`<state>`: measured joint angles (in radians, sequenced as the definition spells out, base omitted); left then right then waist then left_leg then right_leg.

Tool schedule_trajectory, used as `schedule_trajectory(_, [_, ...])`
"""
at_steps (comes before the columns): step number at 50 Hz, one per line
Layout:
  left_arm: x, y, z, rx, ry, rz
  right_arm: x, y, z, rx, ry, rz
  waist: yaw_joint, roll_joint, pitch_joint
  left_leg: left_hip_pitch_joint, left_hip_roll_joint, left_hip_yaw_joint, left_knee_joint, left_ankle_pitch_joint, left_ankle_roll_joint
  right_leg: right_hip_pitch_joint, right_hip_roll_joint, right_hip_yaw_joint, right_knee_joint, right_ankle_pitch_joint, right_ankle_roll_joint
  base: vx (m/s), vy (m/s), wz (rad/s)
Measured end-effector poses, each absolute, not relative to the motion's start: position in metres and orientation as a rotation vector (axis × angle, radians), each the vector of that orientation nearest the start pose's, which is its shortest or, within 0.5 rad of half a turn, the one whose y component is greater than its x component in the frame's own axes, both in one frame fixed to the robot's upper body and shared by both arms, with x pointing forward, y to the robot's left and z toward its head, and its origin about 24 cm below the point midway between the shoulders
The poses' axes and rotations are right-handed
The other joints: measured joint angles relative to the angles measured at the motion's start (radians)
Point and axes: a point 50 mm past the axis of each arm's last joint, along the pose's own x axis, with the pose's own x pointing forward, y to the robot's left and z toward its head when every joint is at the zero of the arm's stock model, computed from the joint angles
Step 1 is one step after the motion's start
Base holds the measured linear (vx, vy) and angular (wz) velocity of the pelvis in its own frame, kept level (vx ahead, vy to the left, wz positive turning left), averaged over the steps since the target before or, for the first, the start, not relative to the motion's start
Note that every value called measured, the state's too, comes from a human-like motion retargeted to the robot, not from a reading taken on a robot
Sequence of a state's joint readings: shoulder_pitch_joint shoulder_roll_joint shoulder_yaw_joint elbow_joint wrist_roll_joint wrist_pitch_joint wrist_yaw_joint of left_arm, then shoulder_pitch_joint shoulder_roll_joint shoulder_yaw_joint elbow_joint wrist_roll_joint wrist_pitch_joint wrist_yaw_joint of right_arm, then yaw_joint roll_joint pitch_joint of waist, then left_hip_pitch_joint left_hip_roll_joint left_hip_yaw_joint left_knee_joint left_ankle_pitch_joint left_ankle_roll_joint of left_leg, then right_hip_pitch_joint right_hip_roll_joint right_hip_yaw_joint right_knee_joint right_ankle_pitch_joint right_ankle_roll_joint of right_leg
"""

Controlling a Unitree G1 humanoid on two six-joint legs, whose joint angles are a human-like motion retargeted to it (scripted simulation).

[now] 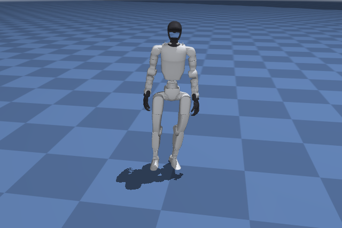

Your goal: In place motions

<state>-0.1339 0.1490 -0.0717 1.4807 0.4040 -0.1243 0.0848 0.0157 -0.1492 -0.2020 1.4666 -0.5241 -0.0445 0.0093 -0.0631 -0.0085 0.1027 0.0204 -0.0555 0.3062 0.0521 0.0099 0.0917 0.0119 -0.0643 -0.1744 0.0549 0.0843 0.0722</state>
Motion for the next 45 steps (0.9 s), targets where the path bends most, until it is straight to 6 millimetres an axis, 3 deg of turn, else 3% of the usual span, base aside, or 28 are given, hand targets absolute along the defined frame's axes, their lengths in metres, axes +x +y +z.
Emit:
schedule_trajectory(7, [0.034, 0.197, -0.178, 0.396, 1.410, -0.140, -0.007, -0.217, -0.174, -0.315, 1.651, 0.084, -0.073, 0.048, -0.013, -0.014, 0.036, -0.031, 0.059, -0.042, -0.025, 0.036, 0.021, -0.053, -0.012, -0.026, -0.024, 0.02, -0.16, 0.44])
schedule_trajectory(10, [-0.002, 0.204, -0.177, 0.461, 1.467, -0.067, -0.009, -0.214, -0.174, -0.218, 1.701, 0.001, -0.039, 0.030, -0.017, -0.061, 0.014, -0.079, 0.190, -0.077, -0.005, 0.057, 0.011, -0.036, -0.020, -0.031, -0.044, 0.09, -0.17, -0.11])
schedule_trajectory(12, [-0.032, 0.212, -0.174, 0.542, 1.541, -0.029, 0.005, -0.206, -0.176, -0.151, 1.677, -0.040, -0.011, 0.000, -0.015, -0.113, 0.020, -0.057, 0.323, -0.019, 0.013, 0.066, -0.017, -0.020, -0.015, -0.037, -0.049, 0.00, -0.20, -0.20])
schedule_trajectory(14, [-0.062, 0.218, -0.168, 0.607, 1.638, -0.039, 0.035, -0.195, -0.177, -0.097, 1.587, -0.047, 0.013, -0.037, 0.000, -0.204, 0.054, -0.023, 0.515, 0.089, 0.054, 0.072, -0.055, -0.007, -0.004, -0.045, -0.046, -0.14, -0.19, -0.02])
schedule_trajectory(17, [-0.108, 0.225, -0.157, 0.644, 1.801, -0.111, 0.096, -0.182, -0.171, -0.056, 1.391, 0.007, 0.054, -0.070, 0.026, -0.387, 0.100, -0.008, 0.811, 0.251, 0.165, 0.083, -0.078, 0.005, 0.004, -0.052, -0.050, -0.19, -0.27, 0.04])
schedule_trajectory(18, [-0.124, 0.224, -0.152, 0.636, 1.865, -0.136, 0.116, -0.179, -0.167, -0.051, 1.330, 0.034, 0.083, -0.075, 0.035, -0.450, 0.118, -0.015, 0.919, 0.236, 0.169, 0.092, -0.073, 0.011, 0.003, -0.052, -0.059, -0.07, -0.32, -0.37])
schedule_trajectory(21, [-0.165, 0.217, -0.137, 0.547, 2.054, -0.219, 0.183, -0.173, -0.144, -0.045, 1.131, 0.049, 0.185, -0.057, 0.061, -0.626, 0.299, 0.032, 1.251, 0.095, 0.170, 0.114, -0.031, 0.028, 0.003, -0.055, -0.099, 0.02, -0.23, -0.61])
schedule_trajectory(25, [-0.199, 0.195, -0.124, 0.302, 2.225, -0.323, 0.272, -0.162, -0.089, -0.021, 0.820, 0.053, 0.294, -0.039, 0.097, -0.891, 0.400, 0.018, 1.558, 0.018, 0.170, 0.117, -0.005, 0.079, 0.010, -0.047, -0.134, -0.06, -0.11, -0.65])
schedule_trajectory(27, [-0.206, 0.183, -0.121, 0.207, 2.248, -0.354, 0.308, -0.153, -0.056, -0.008, 0.670, 0.082, 0.339, -0.044, 0.120, -0.992, 0.414, 0.044, 1.635, 0.005, 0.170, 0.119, -0.015, 0.111, 0.014, -0.042, -0.143, -0.06, -0.03, -0.63])
schedule_trajectory(30, [-0.210, 0.174, -0.120, 0.161, 2.242, -0.371, 0.345, -0.142, -0.010, 0.004, 0.477, 0.102, 0.404, -0.066, 0.152, -1.076, 0.408, 0.122, 1.675, 0.010, 0.169, 0.119, -0.057, 0.150, 0.023, -0.038, -0.140, -0.04, 0.05, -0.43])
schedule_trajectory(35, [-0.193, 0.181, -0.129, 0.201, 2.182, -0.370, 0.377, -0.142, 0.044, -0.104, 0.266, 0.056, 0.447, -0.104, 0.192, -1.023, 0.418, 0.193, 1.641, 0.012, 0.168, 0.118, -0.095, 0.158, 0.049, -0.049, -0.133, -0.01, -0.05, 0.05])
schedule_trajectory(38, [-0.179, 0.188, -0.135, 0.236, 2.131, -0.376, 0.377, -0.148, 0.045, -0.186, 0.272, 0.013, 0.425, -0.108, 0.160, -0.928, 0.399, 0.163, 1.580, 0.014, 0.169, 0.119, -0.086, 0.131, 0.038, -0.054, -0.129, 0.03, -0.04, 0.40])
schedule_trajectory(40, [-0.177, 0.190, -0.136, 0.251, 2.110, -0.360, 0.371, -0.146, 0.032, -0.210, 0.314, 0.012, 0.425, -0.109, 0.112, -0.822, 0.396, 0.163, 1.501, 0.010, 0.170, 0.115, -0.077, 0.135, 0.017, -0.050, -0.123, 0.13, 0.08, 0.31])
schedule_trajectory(43, [-0.166, 0.193, -0.142, 0.267, 2.056, -0.286, 0.354, -0.142, 0.007, -0.212, 0.374, 0.033, 0.356, -0.105, 0.033, -0.651, 0.316, 0.142, 1.265, 0.027, 0.170, 0.099, -0.073, 0.079, 0.003, -0.056, -0.107, 0.15, 0.15, 0.79])
schedule_trajectory(45, [-0.155, 0.195, -0.146, 0.255, 2.023, -0.192, 0.338, -0.137, -0.014, -0.161, 0.427, 0.062, 0.286, -0.109, -0.009, -0.508, 0.185, 0.110, 1.007, 0.064, 0.169, 0.093, -0.092, 0.032, 0.006, -0.066, -0.086, 0.12, 0.20, 1.02])
